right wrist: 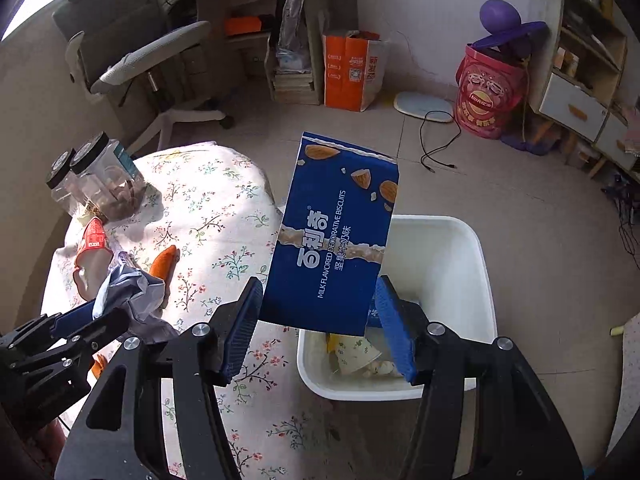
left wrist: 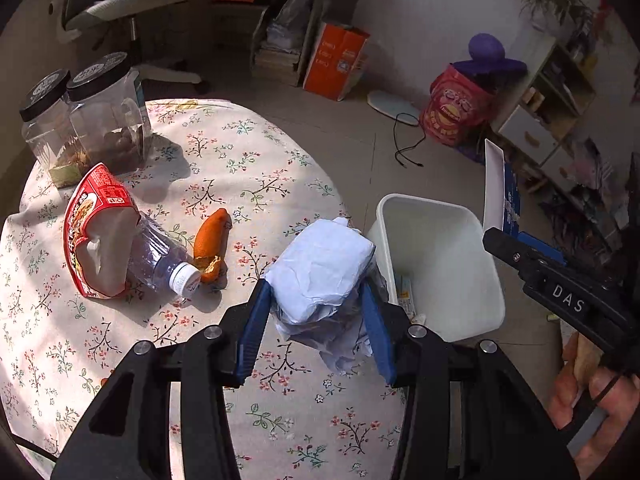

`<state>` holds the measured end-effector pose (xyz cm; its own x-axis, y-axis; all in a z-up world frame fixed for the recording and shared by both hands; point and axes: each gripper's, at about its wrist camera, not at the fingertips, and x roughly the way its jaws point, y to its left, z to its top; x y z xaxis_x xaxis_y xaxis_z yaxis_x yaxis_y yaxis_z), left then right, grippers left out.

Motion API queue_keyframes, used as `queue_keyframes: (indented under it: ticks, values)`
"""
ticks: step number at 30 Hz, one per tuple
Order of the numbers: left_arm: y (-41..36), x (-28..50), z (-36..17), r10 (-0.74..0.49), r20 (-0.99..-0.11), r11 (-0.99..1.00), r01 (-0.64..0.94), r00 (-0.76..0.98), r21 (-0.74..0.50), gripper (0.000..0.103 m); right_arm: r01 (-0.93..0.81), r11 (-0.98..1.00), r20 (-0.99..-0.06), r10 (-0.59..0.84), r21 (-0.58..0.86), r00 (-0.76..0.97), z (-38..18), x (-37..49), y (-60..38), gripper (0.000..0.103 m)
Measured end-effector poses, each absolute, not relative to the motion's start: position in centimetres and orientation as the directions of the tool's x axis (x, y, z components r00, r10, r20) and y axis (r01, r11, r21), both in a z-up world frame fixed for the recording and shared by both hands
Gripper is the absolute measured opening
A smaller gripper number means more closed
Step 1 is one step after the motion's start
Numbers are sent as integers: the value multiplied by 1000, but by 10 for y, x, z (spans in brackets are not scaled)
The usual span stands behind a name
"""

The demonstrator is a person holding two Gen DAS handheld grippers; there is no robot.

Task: Collect trash
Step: 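Open both tools over the bin dropping the tissue and blue box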

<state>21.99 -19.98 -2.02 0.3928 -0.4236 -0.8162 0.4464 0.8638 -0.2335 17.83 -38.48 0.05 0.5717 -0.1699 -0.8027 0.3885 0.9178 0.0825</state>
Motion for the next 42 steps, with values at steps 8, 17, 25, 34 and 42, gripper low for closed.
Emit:
queue_keyframes:
  ticks: [8,17,25,34,42]
  values:
    - [-301,214,-34,-517,-800,811,473,304,-345,46,567,782,-807,-150,257,572,-16,134,-482,55]
    - [-366,228,-71,-488,-833,827,442,260,-346,47,596,762,-831,-143,255,538,-31,135,-497,55]
    - [-378,241,-103,-458,-861,837,434,222,-333,50,597,762,-854,-117,250,507,-43,152,-497,54]
    - [-351,237,-91,-451,-855,839,450,255,-308,78,619,754,-873,-129,222,471,-52,162,-499,57]
    - [-299,232,-70,-462,-842,846,422,277,-326,78,626,756,-867,-172,189,469,-45,164,-496,71]
